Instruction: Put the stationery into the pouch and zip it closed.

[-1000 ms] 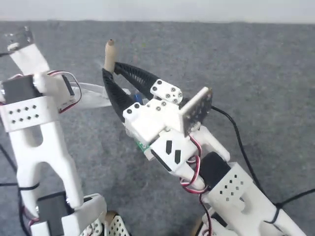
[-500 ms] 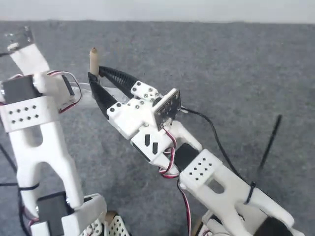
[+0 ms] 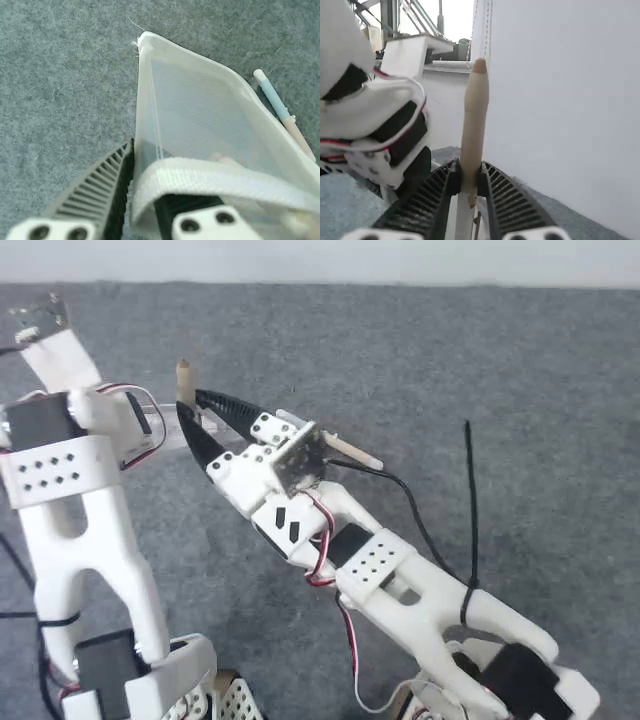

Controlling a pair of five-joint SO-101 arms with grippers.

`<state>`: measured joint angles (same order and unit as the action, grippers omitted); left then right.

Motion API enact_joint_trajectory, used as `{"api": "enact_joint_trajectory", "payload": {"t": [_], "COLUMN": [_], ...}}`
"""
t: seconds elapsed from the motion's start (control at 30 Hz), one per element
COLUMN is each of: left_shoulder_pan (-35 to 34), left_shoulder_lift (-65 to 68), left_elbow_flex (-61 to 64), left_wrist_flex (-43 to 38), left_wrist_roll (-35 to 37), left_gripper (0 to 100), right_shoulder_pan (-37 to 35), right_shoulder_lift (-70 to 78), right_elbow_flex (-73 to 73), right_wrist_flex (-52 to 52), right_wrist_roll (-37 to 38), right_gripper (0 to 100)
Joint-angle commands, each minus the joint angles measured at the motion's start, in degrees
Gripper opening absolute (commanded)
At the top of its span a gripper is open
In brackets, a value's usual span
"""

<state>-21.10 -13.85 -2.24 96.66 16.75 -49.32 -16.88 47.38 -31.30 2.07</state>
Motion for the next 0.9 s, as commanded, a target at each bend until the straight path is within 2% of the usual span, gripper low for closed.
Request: {"api": "enact_joint_trajectory", "payload": {"t": [0.0,0.1,0.27,0.4,0.47,0.57,0.87], "left_shoulder_pan": [0.2,0.2,0.1,0.0,0.0,0.0,0.1], "left_shoulder_lift": [-0.4,-0.4,-0.4,-0.3,-0.3,-0.3,-0.3], "left_elbow_flex": [-0.2,-0.1,-0.1,-0.1,-0.1,-0.1,-0.2], "left_wrist_flex": [-1.6,-2.0,-2.0,-2.0,-2.0,-2.0,-2.0], "left_wrist_roll": [0.4,0.4,0.4,0.4,0.4,0.4,0.4], "left_gripper": [1,1,1,1,1,1,1], "right_shoulder_pan": [0.0,-0.3,-0.4,-0.4,-0.3,0.0,-0.4], "right_shoulder_lift": [0.0,-0.3,-3.1,-6.5,-8.5,-11.6,-18.8], "right_elbow_flex": [0.5,0.9,2.4,2.5,2.5,1.4,-7.1], "right_wrist_flex": [-1.0,-1.0,0.4,5.3,7.4,13.1,37.3], "right_wrist_roll": [4.0,4.0,3.8,3.5,0.4,-4.6,-8.2], "right_gripper": [1.0,2.8,14.3,14.4,14.4,14.4,14.5]}}
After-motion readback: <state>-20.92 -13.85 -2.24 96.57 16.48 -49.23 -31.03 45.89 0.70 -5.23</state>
